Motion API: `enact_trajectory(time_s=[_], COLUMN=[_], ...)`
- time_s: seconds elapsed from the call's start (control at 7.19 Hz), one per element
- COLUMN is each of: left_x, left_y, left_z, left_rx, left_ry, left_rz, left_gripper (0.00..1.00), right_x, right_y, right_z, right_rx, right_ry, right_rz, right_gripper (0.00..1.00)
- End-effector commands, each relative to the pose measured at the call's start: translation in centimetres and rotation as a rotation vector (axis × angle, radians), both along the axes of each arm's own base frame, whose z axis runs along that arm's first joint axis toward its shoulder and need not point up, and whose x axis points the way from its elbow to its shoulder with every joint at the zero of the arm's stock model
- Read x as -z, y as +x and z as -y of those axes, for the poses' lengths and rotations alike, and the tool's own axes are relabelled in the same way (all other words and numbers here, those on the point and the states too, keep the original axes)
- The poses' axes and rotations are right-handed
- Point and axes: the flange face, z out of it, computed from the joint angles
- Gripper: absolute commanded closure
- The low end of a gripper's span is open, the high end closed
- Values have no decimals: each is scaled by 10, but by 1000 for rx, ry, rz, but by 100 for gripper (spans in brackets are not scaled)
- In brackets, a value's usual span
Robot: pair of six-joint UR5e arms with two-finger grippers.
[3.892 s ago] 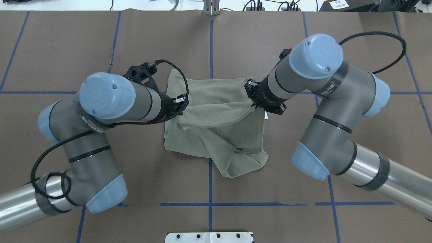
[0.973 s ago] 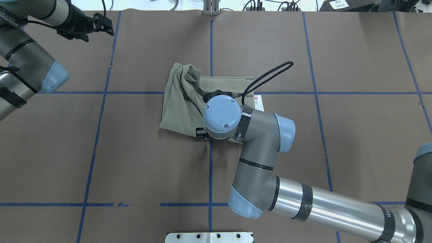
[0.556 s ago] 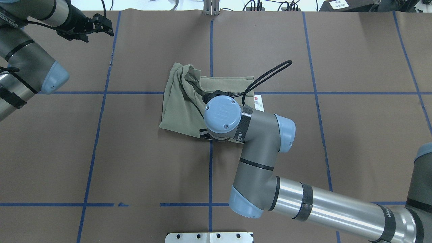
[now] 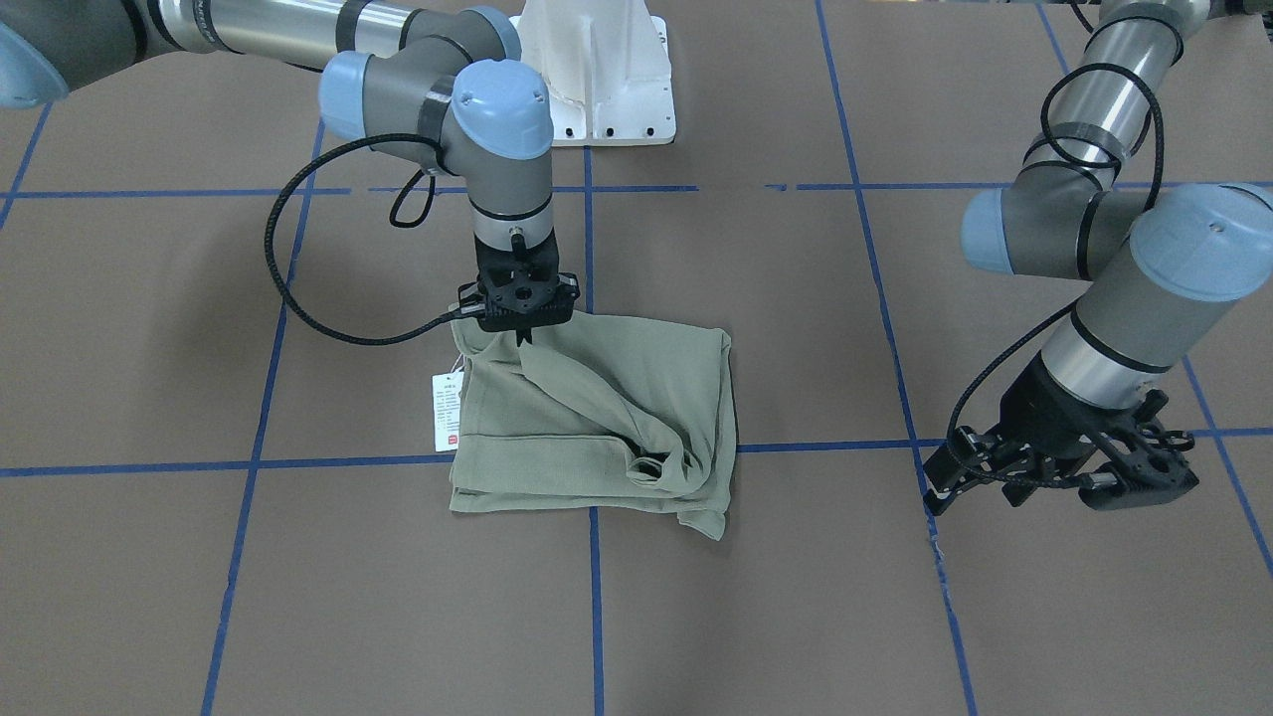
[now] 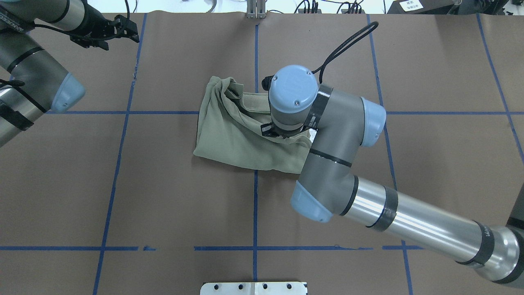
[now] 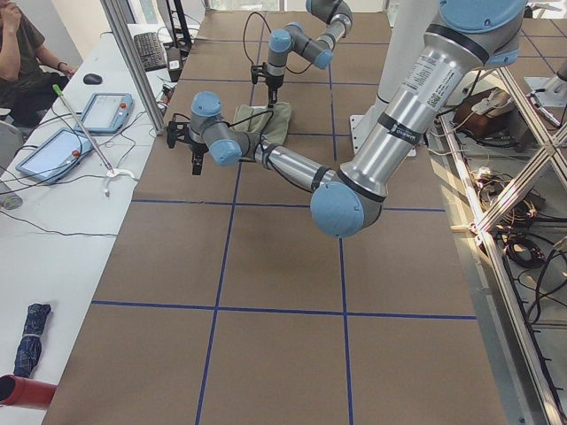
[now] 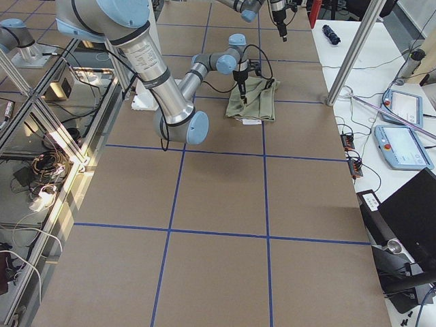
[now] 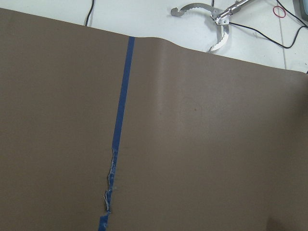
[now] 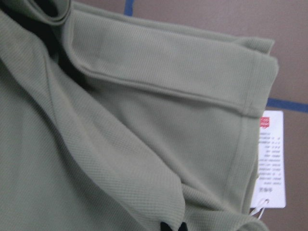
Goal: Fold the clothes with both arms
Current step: 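Drag the right gripper across the shirt top toward the far edge and lift away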
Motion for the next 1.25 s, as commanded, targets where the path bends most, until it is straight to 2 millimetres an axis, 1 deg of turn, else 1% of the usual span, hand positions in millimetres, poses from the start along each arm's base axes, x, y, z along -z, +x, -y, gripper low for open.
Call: enact_trajectory(time_s=[0.0, 0.14, 0.28, 0.42, 0.56, 0.7, 0.83, 0.97, 1.11], left_x=[8, 10, 12, 16, 17, 35, 39, 35, 25], left_y=[2, 2, 2, 3, 3, 6, 6, 2, -16], left_z=[1, 2, 2, 3, 3, 6, 6, 3, -24], left_rx=[1, 1, 1, 1, 1, 3, 11, 2, -63], left_ry=[3, 6, 8, 13, 20, 33, 33, 49, 162], left_rz=[-2, -4, -5, -8, -12, -22, -36, -29, 17], left_gripper=[1, 1, 0, 0, 0, 0, 0, 0, 0], right_x=[-34, -44, -58, -65, -63, -61, -59, -69, -97], right_y=[50, 59, 54, 50, 56, 63, 83, 137, 201], right_z=[76, 96, 107, 112, 117, 122, 133, 154, 150], right_rx=[-7, -18, -29, -33, -38, -33, -31, -34, -50], right_ry=[10, -11, -5, 7, 3, -12, -48, -114, -154], right_rz=[-55, -59, -47, -31, -25, -5, 27, 88, 137], right_gripper=[100, 100, 17, 0, 0, 0, 0, 0, 0])
